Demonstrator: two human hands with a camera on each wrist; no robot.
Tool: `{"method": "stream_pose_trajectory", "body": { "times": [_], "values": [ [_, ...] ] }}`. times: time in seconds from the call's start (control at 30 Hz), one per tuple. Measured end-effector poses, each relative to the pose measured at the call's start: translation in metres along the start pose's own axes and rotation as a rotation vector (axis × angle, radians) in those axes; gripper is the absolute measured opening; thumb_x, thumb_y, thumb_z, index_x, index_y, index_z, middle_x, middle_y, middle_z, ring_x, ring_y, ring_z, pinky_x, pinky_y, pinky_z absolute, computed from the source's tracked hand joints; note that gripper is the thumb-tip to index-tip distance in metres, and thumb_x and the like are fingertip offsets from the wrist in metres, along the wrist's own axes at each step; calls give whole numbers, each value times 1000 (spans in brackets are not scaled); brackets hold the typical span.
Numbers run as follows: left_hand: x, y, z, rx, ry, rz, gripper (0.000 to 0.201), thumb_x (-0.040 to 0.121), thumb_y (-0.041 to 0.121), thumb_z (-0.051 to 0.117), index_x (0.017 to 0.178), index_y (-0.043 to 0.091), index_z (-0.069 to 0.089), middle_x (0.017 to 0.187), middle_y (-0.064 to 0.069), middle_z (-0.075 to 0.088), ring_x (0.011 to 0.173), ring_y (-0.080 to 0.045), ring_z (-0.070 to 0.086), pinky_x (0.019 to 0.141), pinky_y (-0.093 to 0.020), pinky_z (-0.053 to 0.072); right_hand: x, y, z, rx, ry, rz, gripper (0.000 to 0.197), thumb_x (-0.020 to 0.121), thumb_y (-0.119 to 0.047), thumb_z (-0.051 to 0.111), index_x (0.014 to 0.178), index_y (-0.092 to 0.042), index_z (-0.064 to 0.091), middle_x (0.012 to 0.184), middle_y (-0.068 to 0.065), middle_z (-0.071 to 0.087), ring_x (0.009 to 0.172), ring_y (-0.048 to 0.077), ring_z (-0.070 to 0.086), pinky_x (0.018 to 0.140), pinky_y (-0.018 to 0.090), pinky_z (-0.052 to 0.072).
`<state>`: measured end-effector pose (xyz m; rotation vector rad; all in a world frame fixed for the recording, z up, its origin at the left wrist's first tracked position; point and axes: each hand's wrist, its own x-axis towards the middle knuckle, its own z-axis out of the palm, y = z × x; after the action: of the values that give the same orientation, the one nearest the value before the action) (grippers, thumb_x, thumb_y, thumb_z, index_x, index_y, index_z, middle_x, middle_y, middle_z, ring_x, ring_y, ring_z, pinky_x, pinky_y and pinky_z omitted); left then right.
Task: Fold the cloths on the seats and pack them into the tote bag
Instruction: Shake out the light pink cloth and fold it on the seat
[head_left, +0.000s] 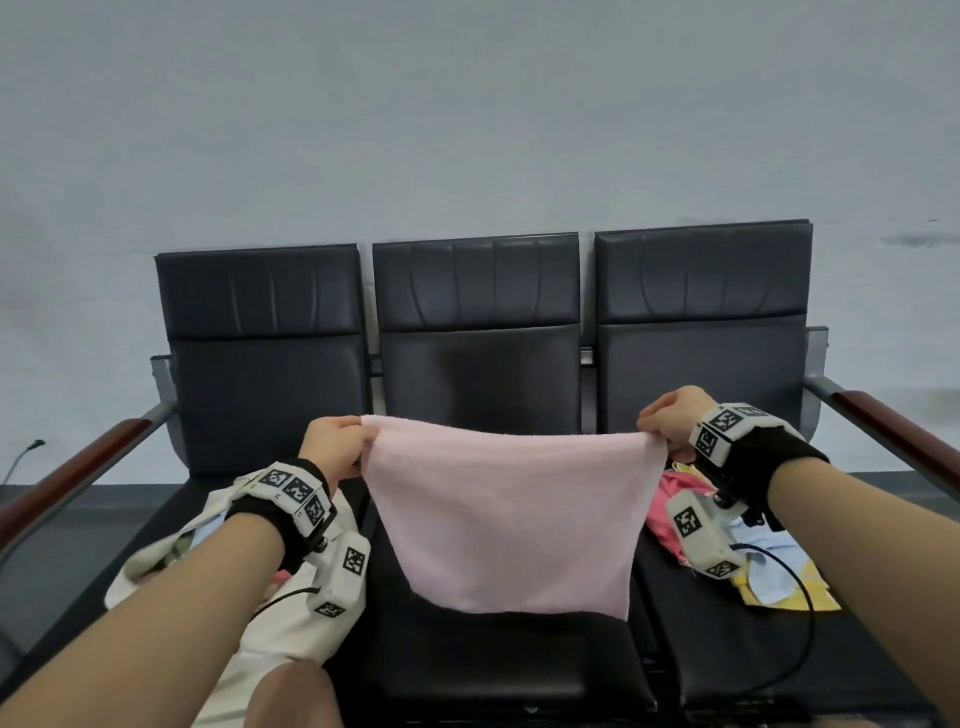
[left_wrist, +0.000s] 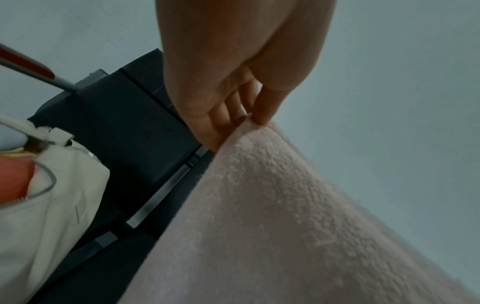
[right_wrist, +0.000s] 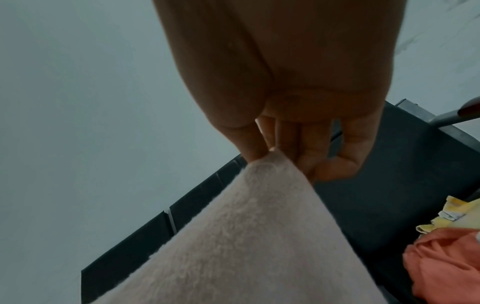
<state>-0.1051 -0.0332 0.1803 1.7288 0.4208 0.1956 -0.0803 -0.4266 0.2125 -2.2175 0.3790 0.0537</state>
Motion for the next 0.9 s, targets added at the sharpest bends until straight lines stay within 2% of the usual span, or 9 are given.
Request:
{"method": "stream_pose_trajectory", "body": {
  "times": [0.1, 0.2, 0.33, 0.43, 0.47, 0.6, 0.7, 0.8, 0.9],
  "values": [
    [-7, 4, -5, 94, 26, -14, 19, 88, 2, 64, 106, 2, 68, 95, -14, 64, 85, -27, 61, 63, -31, 51, -9, 1, -6, 0, 15, 12, 8, 83, -3, 73, 84, -6, 66, 57, 8, 53, 45, 21, 47, 29, 16, 32],
    [-11, 13, -12, 152, 103, 22, 26, 86, 5, 70, 109, 6, 60, 100, -15, 64, 79, -24, 59, 54, -25, 41, -18, -2, -16, 27, 24, 7, 12, 79, -5, 78, 84, -6, 67, 60, 8, 56, 48, 21, 50, 34, 17, 36],
    [-9, 29, -19, 128, 108, 64, 27, 85, 3, 72, 110, 5, 62, 104, -15, 66, 79, -21, 61, 58, -24, 45, -23, -15, -34, 97, 17, -9, 14, 77, -10, 81, 85, -5, 71, 59, 8, 57, 37, 15, 48, 36, 18, 35],
    [-3, 37, -21, 172, 98, 59, 18, 89, 7, 71, 104, 12, 64, 91, -8, 64, 65, -14, 52, 53, -23, 39, -20, -24, -39, 93, -5, -2, 12, 80, -16, 79, 87, -10, 70, 73, 9, 61, 58, 20, 53, 48, 21, 35],
    [1, 37, -21, 184, 88, 34, 15, 90, 9, 69, 102, 14, 64, 84, -6, 62, 59, -13, 47, 50, -24, 36, -18, -25, -37, 91, -27, 13, 11, 81, -16, 77, 87, -10, 70, 74, 9, 60, 59, 19, 52, 50, 21, 35],
    [20, 25, -17, 186, 36, -87, 10, 92, 7, 67, 99, 14, 64, 67, -4, 52, 42, -11, 37, 41, -21, 31, 1, -21, -14, 124, -93, 137, 16, 87, -18, 70, 80, -6, 61, 64, 8, 56, 38, 14, 47, 44, 19, 35],
    [39, 11, -11, 123, 23, -176, 10, 92, 2, 64, 96, 10, 62, 60, -4, 46, 31, -6, 31, 34, -15, 24, 24, -18, 12, 248, -118, 253, 13, 88, -21, 66, 85, -10, 60, 65, 6, 48, 49, 17, 44, 42, 18, 32],
    [62, -1, -2, 78, 41, -228, 11, 93, 0, 62, 90, 11, 60, 58, -4, 43, 30, -6, 29, 34, -13, 22, 50, -21, 35, 383, -176, 311, 10, 92, -23, 59, 87, -14, 57, 61, 3, 43, 55, 18, 47, 44, 21, 30],
    [85, -5, 8, -11, 71, -219, 9, 92, 2, 62, 95, 10, 64, 59, -5, 47, 38, -11, 34, 37, -15, 26, 71, -32, 48, 473, -167, 253, 8, 91, -21, 60, 92, -14, 58, 70, 5, 53, 59, 21, 60, 50, 25, 39]
  ]
}}
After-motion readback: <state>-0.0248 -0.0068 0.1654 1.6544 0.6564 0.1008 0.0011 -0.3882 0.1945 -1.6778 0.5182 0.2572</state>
